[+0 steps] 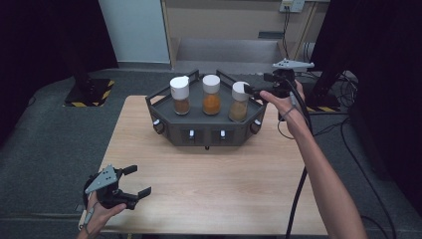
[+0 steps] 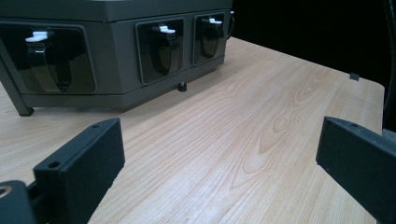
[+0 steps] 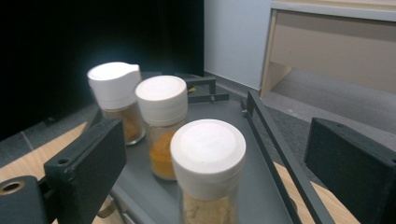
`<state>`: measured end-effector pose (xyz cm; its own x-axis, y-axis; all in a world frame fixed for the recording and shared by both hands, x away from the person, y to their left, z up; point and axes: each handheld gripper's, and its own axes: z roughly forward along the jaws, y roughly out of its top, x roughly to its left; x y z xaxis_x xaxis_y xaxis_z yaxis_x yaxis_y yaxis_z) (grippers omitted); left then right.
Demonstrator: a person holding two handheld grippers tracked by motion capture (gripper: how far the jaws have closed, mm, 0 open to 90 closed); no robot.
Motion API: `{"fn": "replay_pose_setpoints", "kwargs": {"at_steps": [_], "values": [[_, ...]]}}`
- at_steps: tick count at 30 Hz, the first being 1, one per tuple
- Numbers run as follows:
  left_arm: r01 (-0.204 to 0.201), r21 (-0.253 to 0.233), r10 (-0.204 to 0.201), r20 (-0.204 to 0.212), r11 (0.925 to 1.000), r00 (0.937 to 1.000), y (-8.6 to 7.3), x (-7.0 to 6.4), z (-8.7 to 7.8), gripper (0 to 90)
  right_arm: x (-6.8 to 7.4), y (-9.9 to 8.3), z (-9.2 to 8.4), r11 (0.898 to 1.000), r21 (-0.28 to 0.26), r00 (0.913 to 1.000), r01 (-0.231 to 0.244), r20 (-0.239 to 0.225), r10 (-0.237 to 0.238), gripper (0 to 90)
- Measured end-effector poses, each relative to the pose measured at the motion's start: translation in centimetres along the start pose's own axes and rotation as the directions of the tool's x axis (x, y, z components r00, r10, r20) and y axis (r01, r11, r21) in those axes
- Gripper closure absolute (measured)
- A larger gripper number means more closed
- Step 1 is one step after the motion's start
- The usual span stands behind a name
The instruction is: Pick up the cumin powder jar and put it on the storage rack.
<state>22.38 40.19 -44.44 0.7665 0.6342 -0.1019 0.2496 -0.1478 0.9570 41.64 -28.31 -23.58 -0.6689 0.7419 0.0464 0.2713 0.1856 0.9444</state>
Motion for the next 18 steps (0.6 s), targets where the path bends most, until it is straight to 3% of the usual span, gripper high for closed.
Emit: {"fn": "replay_pose_setpoints", "kwargs": {"at_steps": [18], "values": [[-0.01, 0.008, 0.011, -0.008, 0.9999, 0.9999, 0.1, -0.4, -0.2, 0.3, 1.3, -1.3, -3.9, 0.996, -0.067, 0.9942, 0.051, -0.092, -0.057, 5.8]]}}
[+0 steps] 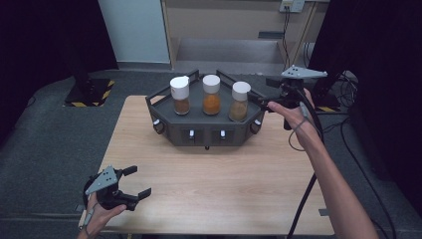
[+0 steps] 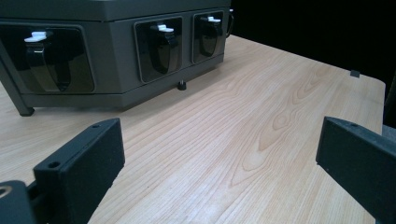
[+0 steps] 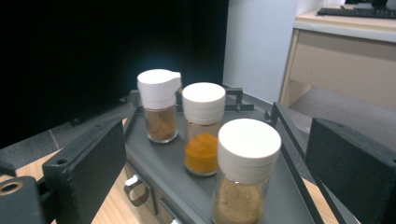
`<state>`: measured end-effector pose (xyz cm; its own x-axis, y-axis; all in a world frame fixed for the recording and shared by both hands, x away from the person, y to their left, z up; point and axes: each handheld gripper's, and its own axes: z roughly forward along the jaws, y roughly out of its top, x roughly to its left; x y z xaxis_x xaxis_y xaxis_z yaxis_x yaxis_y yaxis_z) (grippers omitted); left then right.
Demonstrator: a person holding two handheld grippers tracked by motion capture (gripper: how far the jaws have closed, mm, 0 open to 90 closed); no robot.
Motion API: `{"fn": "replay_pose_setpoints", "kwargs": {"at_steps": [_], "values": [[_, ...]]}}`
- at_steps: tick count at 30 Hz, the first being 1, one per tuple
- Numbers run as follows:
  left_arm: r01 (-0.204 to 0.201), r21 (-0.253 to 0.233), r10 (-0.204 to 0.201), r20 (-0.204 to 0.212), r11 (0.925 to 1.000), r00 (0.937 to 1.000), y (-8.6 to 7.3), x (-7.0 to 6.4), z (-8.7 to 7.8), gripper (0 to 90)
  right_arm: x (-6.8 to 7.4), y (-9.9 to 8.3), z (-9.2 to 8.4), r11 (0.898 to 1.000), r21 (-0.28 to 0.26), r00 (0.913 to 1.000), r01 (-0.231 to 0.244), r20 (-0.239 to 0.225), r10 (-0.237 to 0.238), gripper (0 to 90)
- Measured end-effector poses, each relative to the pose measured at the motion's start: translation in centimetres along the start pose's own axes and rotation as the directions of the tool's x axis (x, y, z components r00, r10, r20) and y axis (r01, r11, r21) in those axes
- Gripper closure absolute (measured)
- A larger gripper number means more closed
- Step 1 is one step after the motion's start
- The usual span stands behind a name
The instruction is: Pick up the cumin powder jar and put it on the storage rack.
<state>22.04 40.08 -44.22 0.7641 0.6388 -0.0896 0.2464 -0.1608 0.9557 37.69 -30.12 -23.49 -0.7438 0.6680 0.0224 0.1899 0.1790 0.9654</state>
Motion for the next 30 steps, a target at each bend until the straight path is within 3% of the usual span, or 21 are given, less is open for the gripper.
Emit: {"fn": "replay_pose_setpoints", "kwargs": {"at_steps": [7, 16, 30], "values": [[0.007, -0.004, -0.007, -0.001, 1.0, 1.0, 0.0, -0.1, -0.2, 0.4, 1.5, -0.6, -1.8, 0.998, -0.032, 0.9981, 0.046, -0.039, -0.047, 5.7], [0.021, -0.017, -0.021, -0.001, 0.9996, 0.9998, -0.2, 0.0, -0.4, 0.4, 2.2, -2.2, -3.9, 0.995, -0.081, 0.9925, 0.059, -0.102, -0.067, 5.7], [0.021, -0.017, -0.021, -0.001, 0.9996, 0.9998, -0.2, -0.1, -0.4, 0.4, 2.9, -4.6, -6.6, 0.99, -0.11, 0.9876, 0.088, -0.12, -0.101, 6.0]]}}
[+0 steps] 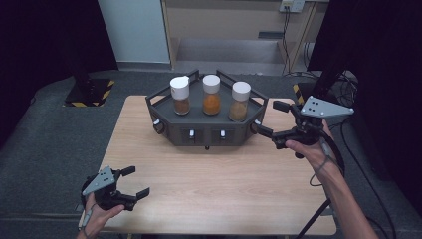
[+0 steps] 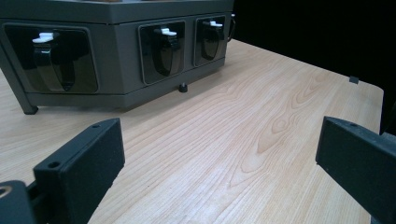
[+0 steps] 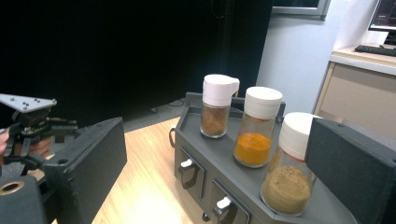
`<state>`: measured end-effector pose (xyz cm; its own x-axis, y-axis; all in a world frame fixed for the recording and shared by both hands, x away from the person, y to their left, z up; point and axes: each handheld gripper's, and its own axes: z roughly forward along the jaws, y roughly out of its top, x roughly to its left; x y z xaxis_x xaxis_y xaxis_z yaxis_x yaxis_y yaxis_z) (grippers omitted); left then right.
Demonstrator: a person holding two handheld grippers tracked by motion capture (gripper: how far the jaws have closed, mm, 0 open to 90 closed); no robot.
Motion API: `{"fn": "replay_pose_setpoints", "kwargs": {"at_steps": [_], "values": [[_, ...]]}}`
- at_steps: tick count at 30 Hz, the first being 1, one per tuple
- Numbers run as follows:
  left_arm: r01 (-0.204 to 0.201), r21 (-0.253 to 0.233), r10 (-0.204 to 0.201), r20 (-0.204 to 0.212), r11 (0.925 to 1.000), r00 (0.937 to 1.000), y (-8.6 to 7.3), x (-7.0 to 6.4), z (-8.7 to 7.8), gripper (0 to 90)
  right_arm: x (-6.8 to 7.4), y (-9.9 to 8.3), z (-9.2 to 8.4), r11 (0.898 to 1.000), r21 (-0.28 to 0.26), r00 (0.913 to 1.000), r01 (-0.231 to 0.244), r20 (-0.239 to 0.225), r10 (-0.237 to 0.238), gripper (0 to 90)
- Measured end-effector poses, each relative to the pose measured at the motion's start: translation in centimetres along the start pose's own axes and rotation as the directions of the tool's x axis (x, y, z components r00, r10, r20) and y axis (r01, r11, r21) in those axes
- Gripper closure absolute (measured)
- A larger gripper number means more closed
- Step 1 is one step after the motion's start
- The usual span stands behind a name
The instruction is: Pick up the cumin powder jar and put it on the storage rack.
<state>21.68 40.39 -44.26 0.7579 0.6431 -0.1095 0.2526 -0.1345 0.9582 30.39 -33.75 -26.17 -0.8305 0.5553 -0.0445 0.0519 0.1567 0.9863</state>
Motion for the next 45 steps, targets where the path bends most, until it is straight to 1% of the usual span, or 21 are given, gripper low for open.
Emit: {"fn": "replay_pose_setpoints", "kwargs": {"at_steps": [3, 6, 10, 16, 19, 22, 25, 28, 30, 32, 36, 45], "values": [[0.002, -0.002, -0.002, 0.0, 1.0, 1.0, 0.0, 0.0, 0.0, 0.4, 0.3, -0.4, -0.5, 1.0, 0.002, 0.9999, 0.011, 0.001, -0.011, 6.1], [0.001, 0.001, -0.001, 0.0, 1.0, 1.0, 0.0, 0.0, 0.0, 0.4, 0.7, -0.9, -1.0, 0.999, 0.015, 0.9994, 0.034, 0.006, -0.034, 6.2], [0.001, 0.001, -0.001, 0.0, 1.0, 1.0, 0.0, 0.0, 0.0, 0.4, 0.9, -1.7, -1.4, 0.999, 0.022, 0.9994, 0.034, 0.009, -0.034, 6.3], [0.002, 0.0, -0.002, 0.0, 1.0, 1.0, 0.0, 0.0, 0.0, 0.4, 1.5, -2.6, -2.0, 0.998, 0.034, 0.9987, 0.048, 0.014, -0.049, 6.2], [0.001, 0.0, -0.001, 0.001, 1.0, 1.0, 0.0, 0.0, 0.0, 0.4, 2.0, -3.3, -2.3, 0.998, 0.04, 0.998, 0.055, 0.028, -0.056, 6.2], [0.002, 0.0, -0.002, 0.001, 1.0, 1.0, 0.0, 0.0, 0.0, 0.4, 2.5, -3.9, -2.6, 0.996, 0.057, 0.9971, 0.064, 0.037, -0.066, 6.2], [0.002, 0.001, -0.002, 0.001, 1.0, 1.0, 0.0, 0.0, 0.0, 0.4, 2.8, -4.7, -3.0, 0.996, 0.068, 0.9968, 0.063, 0.044, -0.067, 6.2], [0.002, 0.002, -0.002, 0.001, 1.0, 1.0, 0.0, 0.0, 0.0, 0.4, 3.1, -5.6, -3.5, 0.996, 0.068, 0.9965, 0.062, 0.052, -0.065, 6.3], [0.001, 0.003, -0.001, 0.001, 1.0, 1.0, 0.0, 0.0, 0.0, 0.5, 3.1, -6.1, -3.8, 0.996, 0.068, 0.997, 0.051, 0.054, -0.055, 6.4], [0.0, 0.004, 0.0, 0.001, 1.0, 1.0, 0.0, 0.0, 0.1, 0.5, 3.2, -6.7, -4.1, 0.996, 0.07, 0.9968, 0.052, 0.056, -0.056, 6.5], [0.001, 0.005, -0.001, 0.001, 1.0, 1.0, 0.0, 0.0, 0.1, 0.5, 3.2, -7.8, -4.7, 0.997, 0.069, 0.997, 0.04, 0.064, -0.044, 6.7], [0.0, 0.004, 0.0, 0.002, 1.0, 1.0, 0.0, -0.1, 0.1, 0.6, 3.7, -9.6, -5.6, 0.997, 0.072, 0.9962, 0.028, 0.08, -0.033, 6.8]]}}
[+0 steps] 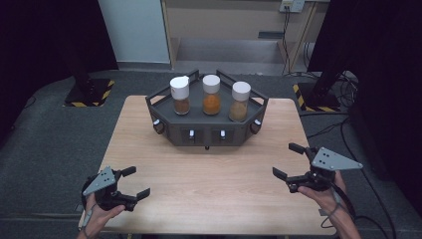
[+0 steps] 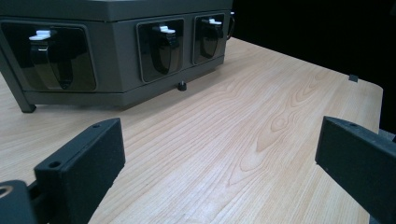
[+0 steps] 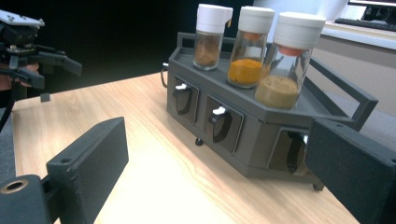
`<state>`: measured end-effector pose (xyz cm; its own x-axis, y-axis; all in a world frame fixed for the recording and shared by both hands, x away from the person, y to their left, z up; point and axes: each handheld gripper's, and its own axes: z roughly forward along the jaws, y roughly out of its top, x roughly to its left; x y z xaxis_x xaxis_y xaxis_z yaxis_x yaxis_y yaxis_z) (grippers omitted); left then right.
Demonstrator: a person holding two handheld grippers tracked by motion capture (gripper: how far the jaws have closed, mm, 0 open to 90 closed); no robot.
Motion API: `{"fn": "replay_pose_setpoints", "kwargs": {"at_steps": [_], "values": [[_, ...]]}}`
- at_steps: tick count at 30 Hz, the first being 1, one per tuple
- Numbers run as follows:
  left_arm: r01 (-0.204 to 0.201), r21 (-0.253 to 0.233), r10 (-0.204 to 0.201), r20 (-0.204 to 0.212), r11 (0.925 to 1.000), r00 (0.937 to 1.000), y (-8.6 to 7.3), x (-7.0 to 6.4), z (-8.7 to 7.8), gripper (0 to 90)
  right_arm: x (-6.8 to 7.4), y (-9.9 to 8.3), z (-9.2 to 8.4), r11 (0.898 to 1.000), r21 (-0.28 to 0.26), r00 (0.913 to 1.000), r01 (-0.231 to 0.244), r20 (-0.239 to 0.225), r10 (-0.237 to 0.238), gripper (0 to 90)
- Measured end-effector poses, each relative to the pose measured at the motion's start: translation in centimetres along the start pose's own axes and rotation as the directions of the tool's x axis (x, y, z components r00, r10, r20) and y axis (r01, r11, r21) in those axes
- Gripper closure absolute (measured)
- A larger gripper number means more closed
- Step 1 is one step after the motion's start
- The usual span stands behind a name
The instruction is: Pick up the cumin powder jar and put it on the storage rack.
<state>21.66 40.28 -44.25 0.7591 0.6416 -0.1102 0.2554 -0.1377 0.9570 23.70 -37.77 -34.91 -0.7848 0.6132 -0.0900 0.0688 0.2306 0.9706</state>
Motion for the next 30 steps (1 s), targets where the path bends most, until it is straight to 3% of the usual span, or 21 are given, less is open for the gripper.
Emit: {"fn": "replay_pose_setpoints", "kwargs": {"at_steps": [9, 16, 30], "values": [[0.0, 0.0, 0.0, 0.0, 1.0, 1.0, 0.0, 0.0, 0.0, 0.6, 0.9, -2.0, -1.0, 1.0, 0.022, 0.9997, -0.005, 0.024, 0.004, 6.7], [0.001, 0.001, -0.001, -0.002, 1.0, 1.0, 0.0, -0.1, 0.0, 0.6, 1.4, -3.5, -1.6, 0.999, 0.023, 0.9987, -0.035, 0.037, 0.034, 6.5], [-0.001, 0.002, 0.001, -0.001, 1.0, 1.0, 0.0, -0.1, 0.0, 0.6, 2.6, -5.8, -1.2, 0.997, 0.027, 0.9965, -0.068, 0.051, 0.067, 6.6]]}}
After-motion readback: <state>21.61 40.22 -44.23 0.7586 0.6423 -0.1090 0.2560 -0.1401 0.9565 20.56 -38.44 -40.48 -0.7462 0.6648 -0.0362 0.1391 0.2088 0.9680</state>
